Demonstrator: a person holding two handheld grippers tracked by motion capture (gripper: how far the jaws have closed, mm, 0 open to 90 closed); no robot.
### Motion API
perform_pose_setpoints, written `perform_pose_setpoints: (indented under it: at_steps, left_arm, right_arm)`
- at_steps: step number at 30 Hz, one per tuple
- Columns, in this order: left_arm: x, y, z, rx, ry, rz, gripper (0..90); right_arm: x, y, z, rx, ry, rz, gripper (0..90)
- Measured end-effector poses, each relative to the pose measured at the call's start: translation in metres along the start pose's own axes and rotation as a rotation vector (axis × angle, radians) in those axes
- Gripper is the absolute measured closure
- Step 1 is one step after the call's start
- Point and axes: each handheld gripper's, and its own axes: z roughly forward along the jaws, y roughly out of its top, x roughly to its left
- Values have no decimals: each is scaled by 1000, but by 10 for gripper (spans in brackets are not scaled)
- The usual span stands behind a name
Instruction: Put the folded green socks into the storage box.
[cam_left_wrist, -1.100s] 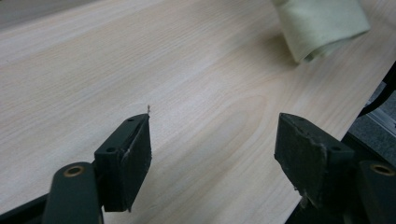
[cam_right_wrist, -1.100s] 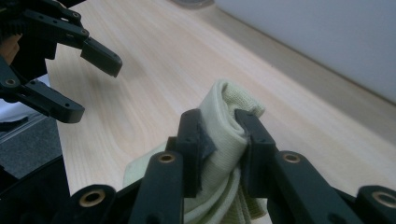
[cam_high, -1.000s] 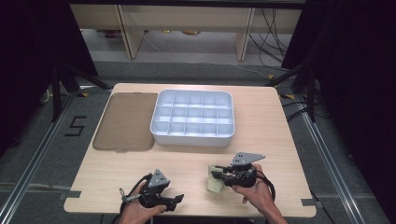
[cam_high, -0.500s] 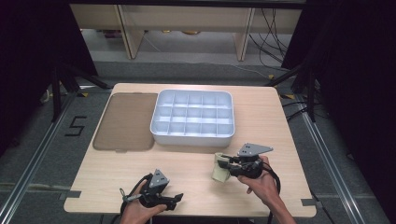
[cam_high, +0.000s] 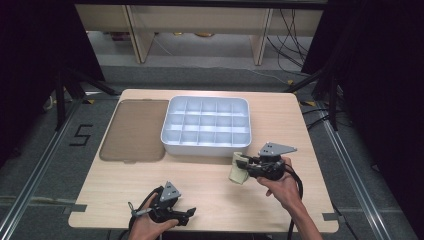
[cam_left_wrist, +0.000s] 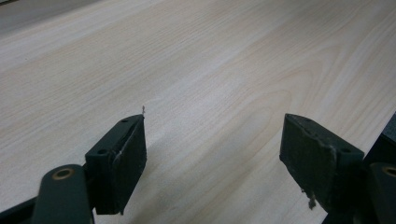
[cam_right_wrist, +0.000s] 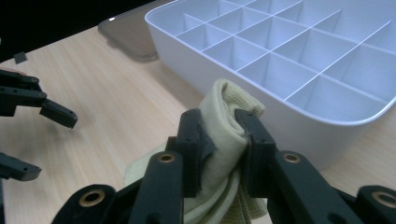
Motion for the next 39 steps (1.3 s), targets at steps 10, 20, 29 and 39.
perform_pose_setpoints:
  at_steps: [10, 20, 29, 39]
  left_arm:
    - [-2, -1, 2, 3, 0, 2, 215]
    - [1, -1, 1, 13, 3, 18, 214]
    - [1, -1, 1, 5, 16, 12, 214]
    - [1, -1, 1, 12, 6, 9, 218]
  right_arm:
    - [-16, 19, -1, -23, -40, 25, 730]
    - [-28, 42, 4, -8, -106, 1, 730]
    - [-39, 61, 15, 12, -143, -23, 730]
    - [-46, 72, 20, -5, -174, -28, 730]
